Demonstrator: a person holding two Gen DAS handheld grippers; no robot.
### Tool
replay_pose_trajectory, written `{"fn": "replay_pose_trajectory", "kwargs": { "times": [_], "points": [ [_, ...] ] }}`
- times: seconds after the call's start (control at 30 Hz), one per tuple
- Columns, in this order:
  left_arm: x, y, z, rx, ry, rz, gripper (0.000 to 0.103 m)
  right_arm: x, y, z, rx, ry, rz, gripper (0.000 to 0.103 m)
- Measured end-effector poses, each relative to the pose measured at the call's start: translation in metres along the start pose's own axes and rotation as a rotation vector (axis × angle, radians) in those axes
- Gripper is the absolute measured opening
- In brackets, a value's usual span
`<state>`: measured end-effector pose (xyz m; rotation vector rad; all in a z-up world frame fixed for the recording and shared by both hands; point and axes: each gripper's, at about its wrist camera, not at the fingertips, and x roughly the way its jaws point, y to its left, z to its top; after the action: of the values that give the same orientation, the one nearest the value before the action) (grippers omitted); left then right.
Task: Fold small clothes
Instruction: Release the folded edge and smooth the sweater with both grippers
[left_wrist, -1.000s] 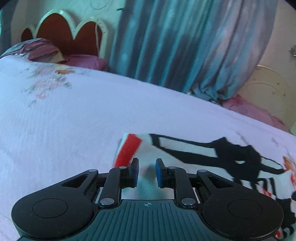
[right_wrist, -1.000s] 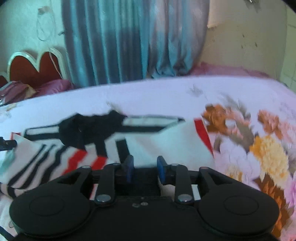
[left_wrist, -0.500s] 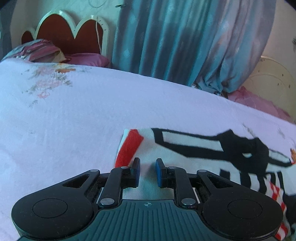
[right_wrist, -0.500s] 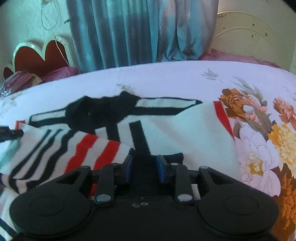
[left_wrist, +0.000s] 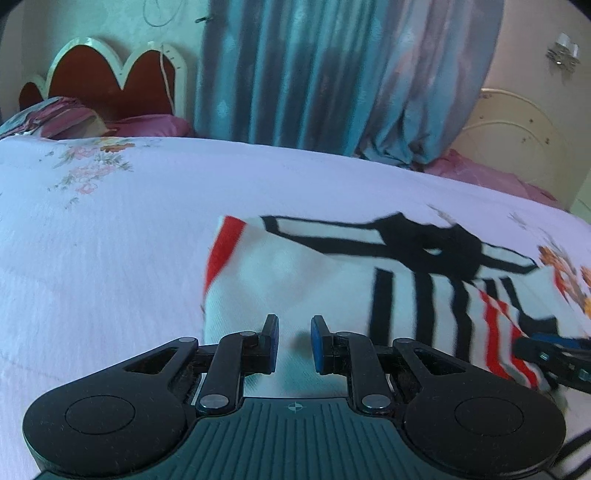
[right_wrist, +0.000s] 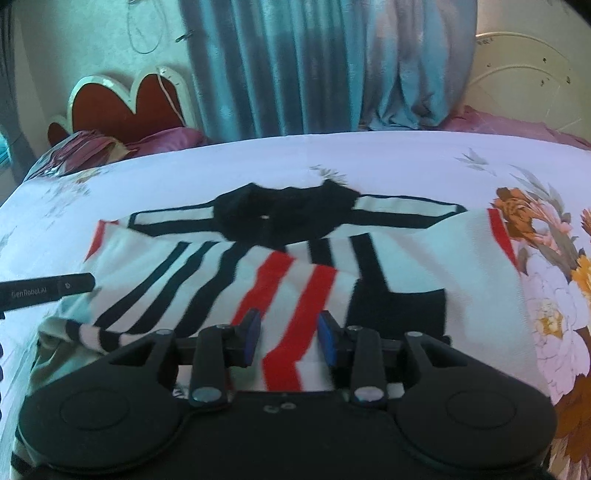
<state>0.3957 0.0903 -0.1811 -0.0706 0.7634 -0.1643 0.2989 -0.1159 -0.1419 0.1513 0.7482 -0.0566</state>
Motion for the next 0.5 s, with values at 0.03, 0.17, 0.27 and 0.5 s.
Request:
{"fn": "replay_pose_trajectory", "kwargs": {
  "times": [0.03, 0.17, 0.27, 0.5],
  "points": [
    [-0.003, -0.002, -0.003, 0.004, 0.002, -0.007, 0.018, -0.001, 0.002, -0.001, -0.002, 0.001, 0.004, 0.033],
    [-0.011, -0.014, -0.019, 0.049, 0.016, -0.021, 0.018, -0.003, 0.008, -0.006, -0.012, 0.007, 0.013, 0.034],
    [-0.013, -0.018, -0.03, 0.08, 0.029, -0.016, 0.018, -0.002, 0.01, -0.012, -0.027, 0.021, 0.007, 0.034],
    [-0.021, 0.0, -0.055, 0.083, 0.018, -0.003, 0.017, -0.004, -0.016, -0.027, -0.077, 0.03, -0.094, 0.033]
  ]
}}
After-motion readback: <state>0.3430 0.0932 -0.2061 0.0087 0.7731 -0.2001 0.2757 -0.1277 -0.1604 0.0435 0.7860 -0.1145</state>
